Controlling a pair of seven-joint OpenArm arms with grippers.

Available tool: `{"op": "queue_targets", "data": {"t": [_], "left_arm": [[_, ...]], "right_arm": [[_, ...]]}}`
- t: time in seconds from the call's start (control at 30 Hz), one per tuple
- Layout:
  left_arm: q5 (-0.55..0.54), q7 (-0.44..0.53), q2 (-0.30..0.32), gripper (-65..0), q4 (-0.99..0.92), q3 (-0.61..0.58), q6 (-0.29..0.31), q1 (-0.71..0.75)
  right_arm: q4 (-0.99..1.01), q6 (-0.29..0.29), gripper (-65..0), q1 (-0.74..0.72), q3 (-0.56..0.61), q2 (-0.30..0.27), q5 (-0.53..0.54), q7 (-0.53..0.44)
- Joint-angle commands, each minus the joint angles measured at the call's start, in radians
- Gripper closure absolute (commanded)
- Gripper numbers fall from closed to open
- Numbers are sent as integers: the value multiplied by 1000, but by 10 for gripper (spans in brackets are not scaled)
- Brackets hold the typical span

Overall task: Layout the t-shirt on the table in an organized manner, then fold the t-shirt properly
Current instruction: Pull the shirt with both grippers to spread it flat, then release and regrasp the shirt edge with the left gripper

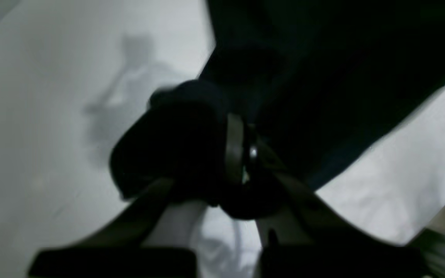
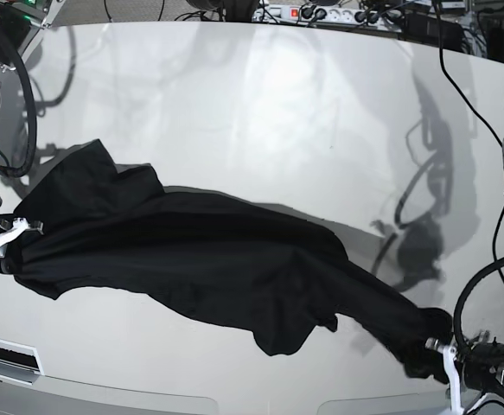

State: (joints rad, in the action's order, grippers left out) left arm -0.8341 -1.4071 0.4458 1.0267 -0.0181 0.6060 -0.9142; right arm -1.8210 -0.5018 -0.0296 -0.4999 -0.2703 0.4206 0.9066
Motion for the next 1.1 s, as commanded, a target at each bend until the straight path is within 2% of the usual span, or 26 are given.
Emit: {"op": "queue_targets", "data": {"t": [0.0, 0.07, 0.23, 0.3, 0.4, 0.43, 0.47, 0.53, 0.57, 0.6, 0.73, 0.83, 0.93, 1.03, 1.07], "left_arm": [[-40, 11, 21, 0, 16, 7, -7, -41], [-75, 11, 37, 0, 16, 7, -6, -40], [-85, 11, 68, 0, 16, 7, -3, -39], [-122, 11, 69, 0, 16, 7, -3, -39], [-197, 11, 53, 0, 16, 7, 59, -35], [-198, 34, 41, 0, 16, 7, 91, -28], [-193, 145, 25, 0, 16, 7, 92, -16], [-136, 395, -17, 0, 11, 5, 92, 10], [-80, 485, -47, 0, 1, 0, 92, 11], [-29, 533, -78, 0, -13, -6, 92, 8], [90, 603, -198, -1, -53, -34, 92, 8], [175, 615, -267, -96, -61, -40, 92, 8], [230, 615, -298, -190, -60, -40, 92, 6], [369, 613, -311, -202, -60, -40, 92, -12], [386, 615, -312, -202, -60, -40, 92, -15]], "right_arm": [[-20, -6, 0, -9, -4, -21, 27, -22], [-20, -24, 0, 14, -4, -27, 29, -23], [-20, -21, 0, 59, -4, -31, 32, -23], [-21, -25, 0, 66, -4, -32, 42, -23], [-20, -49, 0, 71, -4, -32, 55, -23], [-20, -48, 0, 71, -4, -31, 55, -22], [-20, -48, 0, 71, -4, -32, 55, -22], [-20, -47, 0, 68, -4, -31, 55, -22], [-21, -47, 0, 68, -4, -32, 55, -22], [-20, -48, 0, 68, -4, -32, 55, -22], [-20, -48, 0, 69, -4, -32, 55, -22], [-20, -48, 0, 69, -4, -31, 55, -20], [-20, -48, 0, 69, -4, -31, 55, -11], [-20, -48, 0, 71, -4, -32, 55, -9], [-20, -48, 0, 71, -4, -32, 55, -8]]}}
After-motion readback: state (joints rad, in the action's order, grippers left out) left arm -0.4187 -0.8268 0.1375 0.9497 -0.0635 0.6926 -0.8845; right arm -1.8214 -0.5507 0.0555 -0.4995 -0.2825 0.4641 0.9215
